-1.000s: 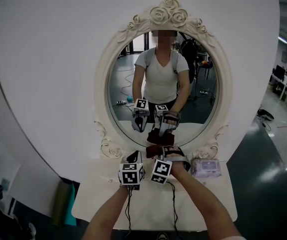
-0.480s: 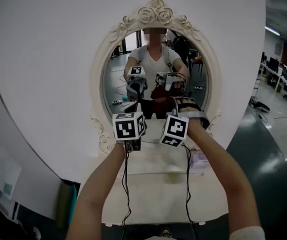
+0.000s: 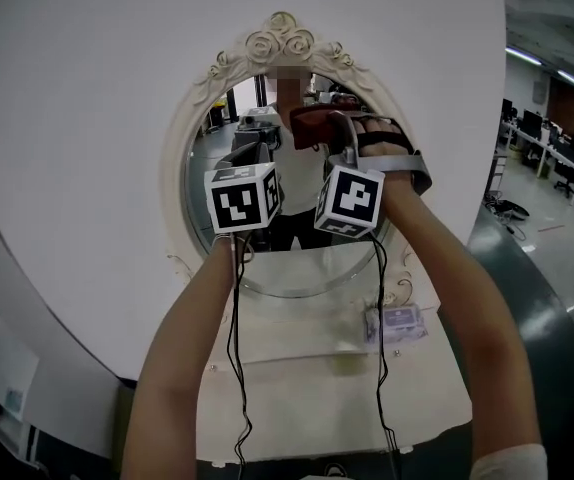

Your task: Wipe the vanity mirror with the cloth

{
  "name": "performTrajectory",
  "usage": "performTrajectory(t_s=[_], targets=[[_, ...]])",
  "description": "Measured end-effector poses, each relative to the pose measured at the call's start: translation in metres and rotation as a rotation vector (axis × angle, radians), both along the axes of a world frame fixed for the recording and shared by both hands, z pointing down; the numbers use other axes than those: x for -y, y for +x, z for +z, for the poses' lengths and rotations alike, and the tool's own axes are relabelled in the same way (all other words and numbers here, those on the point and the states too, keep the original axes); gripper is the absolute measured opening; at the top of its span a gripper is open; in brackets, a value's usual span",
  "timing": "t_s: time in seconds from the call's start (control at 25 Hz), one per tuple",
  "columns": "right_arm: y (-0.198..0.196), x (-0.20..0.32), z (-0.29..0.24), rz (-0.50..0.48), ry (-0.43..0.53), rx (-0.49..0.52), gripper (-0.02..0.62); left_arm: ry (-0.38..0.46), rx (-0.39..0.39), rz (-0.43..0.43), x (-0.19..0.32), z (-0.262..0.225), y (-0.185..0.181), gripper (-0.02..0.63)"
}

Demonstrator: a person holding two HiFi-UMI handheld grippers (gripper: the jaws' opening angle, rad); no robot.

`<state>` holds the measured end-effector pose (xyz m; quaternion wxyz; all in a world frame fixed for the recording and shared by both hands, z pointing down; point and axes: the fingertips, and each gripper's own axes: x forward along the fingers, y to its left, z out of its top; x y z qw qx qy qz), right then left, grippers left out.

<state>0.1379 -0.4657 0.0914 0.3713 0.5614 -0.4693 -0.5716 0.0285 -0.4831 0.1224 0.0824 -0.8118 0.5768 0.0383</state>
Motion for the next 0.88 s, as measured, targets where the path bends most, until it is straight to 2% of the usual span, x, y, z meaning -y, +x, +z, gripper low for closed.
performTrajectory(t_s=[0.2, 0.36, 0.6, 0.88], targets=[[0.005, -0.001, -0.021, 0.018, 0.064, -0.052, 0.063, 0.052, 0.021, -0.001, 0.004, -0.021, 0.011, 0.011], [0.017, 0.008, -0.014, 0.070, 0.077, -0.122, 0.063, 0.037, -0.003, 0.009, 0.007, -0.017, 0.018, 0.011], [0.030, 0.015, 0.020, 0.088, 0.044, -0.153, 0.062, 0.007, -0.009, 0.024, 0.010, 0.004, 0.023, 0.011], [0.041, 0.019, 0.054, 0.104, -0.004, -0.118, 0.063, -0.011, -0.019, 0.036, 0.010, 0.039, 0.031, 0.011]])
